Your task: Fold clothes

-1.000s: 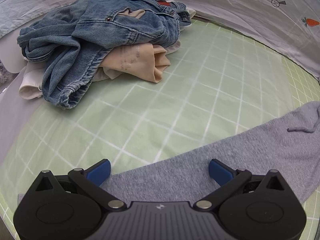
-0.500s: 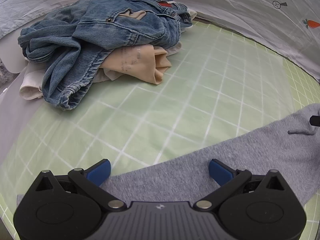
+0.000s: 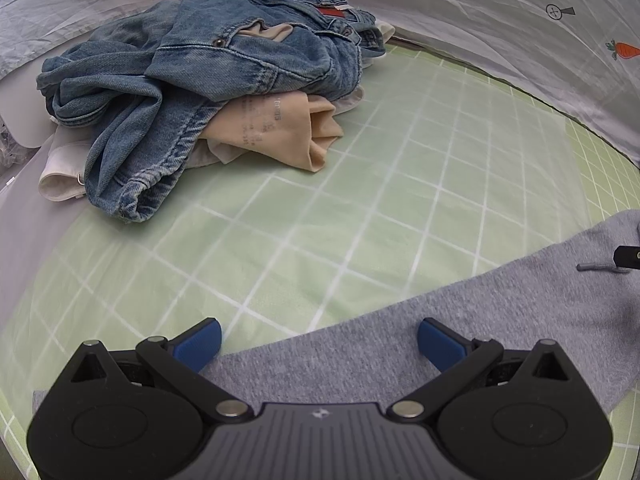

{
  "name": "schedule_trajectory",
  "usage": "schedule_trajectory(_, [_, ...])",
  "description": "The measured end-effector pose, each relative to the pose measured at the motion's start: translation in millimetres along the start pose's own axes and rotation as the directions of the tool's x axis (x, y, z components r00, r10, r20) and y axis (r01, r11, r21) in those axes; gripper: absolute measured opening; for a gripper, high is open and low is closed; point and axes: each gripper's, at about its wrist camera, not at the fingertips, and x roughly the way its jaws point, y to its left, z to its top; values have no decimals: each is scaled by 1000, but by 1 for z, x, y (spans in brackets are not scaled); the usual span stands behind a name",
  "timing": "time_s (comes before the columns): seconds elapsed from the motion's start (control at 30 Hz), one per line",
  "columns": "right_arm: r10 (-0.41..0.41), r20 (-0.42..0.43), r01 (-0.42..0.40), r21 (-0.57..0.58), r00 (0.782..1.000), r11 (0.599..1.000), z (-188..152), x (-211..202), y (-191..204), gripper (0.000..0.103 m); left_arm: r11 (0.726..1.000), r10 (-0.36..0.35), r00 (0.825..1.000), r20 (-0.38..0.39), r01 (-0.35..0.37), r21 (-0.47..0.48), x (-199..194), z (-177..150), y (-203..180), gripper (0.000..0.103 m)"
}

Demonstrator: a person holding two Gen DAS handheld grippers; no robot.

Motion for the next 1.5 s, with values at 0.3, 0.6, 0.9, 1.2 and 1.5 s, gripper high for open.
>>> schedule_trajectory(0.3, [4,31,0,-115,1000,993,3,-7,-2,9,1000,2,1000,7,-2,-3,0,0,0,103])
schedule_trajectory(0.6, [-2,95,10,-90,995,996,11,-29,-27,3,1000,1,1000,12,-1,-1,0,-1,0,103])
schedule_trajectory(0.9, [-84,145,75,70,986,995,8,-69,-96,3,1000,0,1000,9,0,0,-1,-1,0,103])
schedule_trajectory(1.2, [-221,126,195,189,967,962,-24,-107,-169,4,1000,4,1000,3,-4,-4,1,0,-1,103])
schedule_trajectory(1.5, [-222,-13,220,203,975,954,-76,-88,-169,4,1000,6,999,-35,-6,-7,3,4,-1,103])
